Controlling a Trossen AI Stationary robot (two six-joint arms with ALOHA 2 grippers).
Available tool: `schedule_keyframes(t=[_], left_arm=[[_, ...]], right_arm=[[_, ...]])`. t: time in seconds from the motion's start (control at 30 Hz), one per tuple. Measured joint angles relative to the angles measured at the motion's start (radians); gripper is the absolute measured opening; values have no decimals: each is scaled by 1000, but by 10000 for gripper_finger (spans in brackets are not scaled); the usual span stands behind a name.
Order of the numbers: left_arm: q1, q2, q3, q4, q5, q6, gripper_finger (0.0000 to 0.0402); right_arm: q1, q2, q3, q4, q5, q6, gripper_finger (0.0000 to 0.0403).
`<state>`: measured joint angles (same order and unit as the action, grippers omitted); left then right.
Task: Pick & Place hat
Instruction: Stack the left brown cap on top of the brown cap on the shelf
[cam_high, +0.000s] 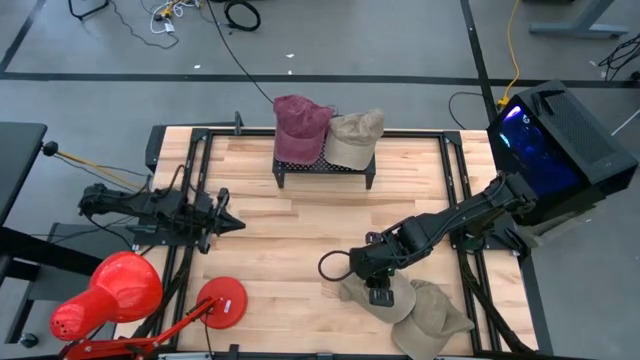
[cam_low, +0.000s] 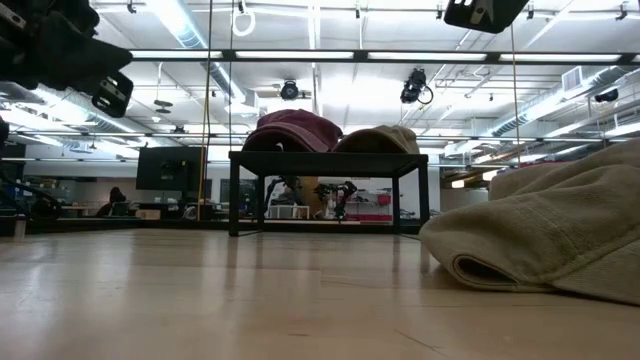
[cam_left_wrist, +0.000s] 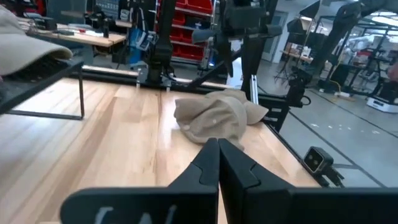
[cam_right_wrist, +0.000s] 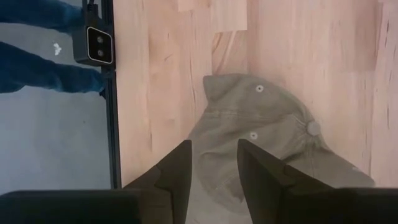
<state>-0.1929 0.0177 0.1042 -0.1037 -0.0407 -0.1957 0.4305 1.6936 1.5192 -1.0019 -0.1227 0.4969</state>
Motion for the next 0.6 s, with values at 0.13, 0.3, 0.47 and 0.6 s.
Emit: schedule_keyframes(t=[0.13,0.3,0.47,0.6], left_arm=[[0,0,-17,4,29,0,1],[0,0,-39,10,68,-1,1],[0,0,-41,4,41,12,1],[0,0,-41,2,22,11,1]], right_arm=[[0,0,0,0,-1,0,129],[0,0,0,0,-1,0,129],[0,0,0,0,-1,0,129],[0,0,0,0,-1,0,129]])
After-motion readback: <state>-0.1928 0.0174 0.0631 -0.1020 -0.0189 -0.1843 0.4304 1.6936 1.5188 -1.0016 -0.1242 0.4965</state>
